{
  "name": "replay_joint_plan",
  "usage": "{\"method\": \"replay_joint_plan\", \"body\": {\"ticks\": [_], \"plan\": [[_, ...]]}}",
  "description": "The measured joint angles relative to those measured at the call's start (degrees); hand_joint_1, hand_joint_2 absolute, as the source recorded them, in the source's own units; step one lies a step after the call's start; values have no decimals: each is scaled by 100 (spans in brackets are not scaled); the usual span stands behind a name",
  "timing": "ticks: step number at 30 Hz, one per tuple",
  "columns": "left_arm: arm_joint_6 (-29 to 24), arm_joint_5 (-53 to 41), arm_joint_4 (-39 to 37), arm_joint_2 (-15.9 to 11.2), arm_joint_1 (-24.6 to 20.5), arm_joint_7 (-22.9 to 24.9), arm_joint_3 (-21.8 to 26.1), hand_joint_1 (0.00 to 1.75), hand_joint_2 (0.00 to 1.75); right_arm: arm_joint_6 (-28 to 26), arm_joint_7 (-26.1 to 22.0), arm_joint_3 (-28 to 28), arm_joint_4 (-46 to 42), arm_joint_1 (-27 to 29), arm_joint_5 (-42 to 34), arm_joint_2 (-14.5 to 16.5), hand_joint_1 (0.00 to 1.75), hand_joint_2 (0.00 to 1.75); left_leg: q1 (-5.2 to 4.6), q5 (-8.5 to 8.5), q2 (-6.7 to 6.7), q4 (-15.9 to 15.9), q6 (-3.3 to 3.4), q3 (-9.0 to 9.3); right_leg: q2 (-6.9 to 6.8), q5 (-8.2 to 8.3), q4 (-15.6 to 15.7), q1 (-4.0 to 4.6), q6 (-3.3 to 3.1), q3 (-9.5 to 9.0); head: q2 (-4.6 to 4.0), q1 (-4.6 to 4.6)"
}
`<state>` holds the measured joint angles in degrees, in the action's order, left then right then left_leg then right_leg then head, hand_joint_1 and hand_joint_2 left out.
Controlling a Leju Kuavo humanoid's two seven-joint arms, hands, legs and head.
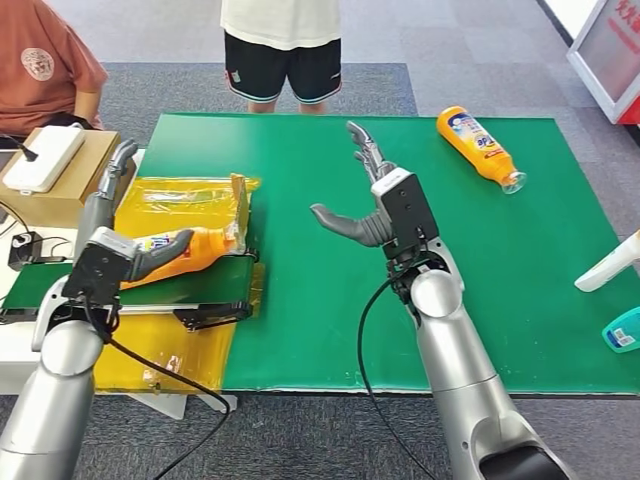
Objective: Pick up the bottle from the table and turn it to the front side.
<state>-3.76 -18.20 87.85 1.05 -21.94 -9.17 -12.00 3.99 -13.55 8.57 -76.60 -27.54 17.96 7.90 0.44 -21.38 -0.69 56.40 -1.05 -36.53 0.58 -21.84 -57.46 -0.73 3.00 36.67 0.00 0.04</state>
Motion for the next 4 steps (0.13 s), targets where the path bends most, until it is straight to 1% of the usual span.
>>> {"method": "replay_joint_plan", "body": {"ticks": [4], "plan": [[0, 298, 191, 43, 119, -134, 184, 0, 175, -3, 0, 4, -1, -5, -24, -1, 0, 175, 0, 0, 0, 0, 0, 0, -1, 0, 0, 0, 0, 0, 0, 0]]}}
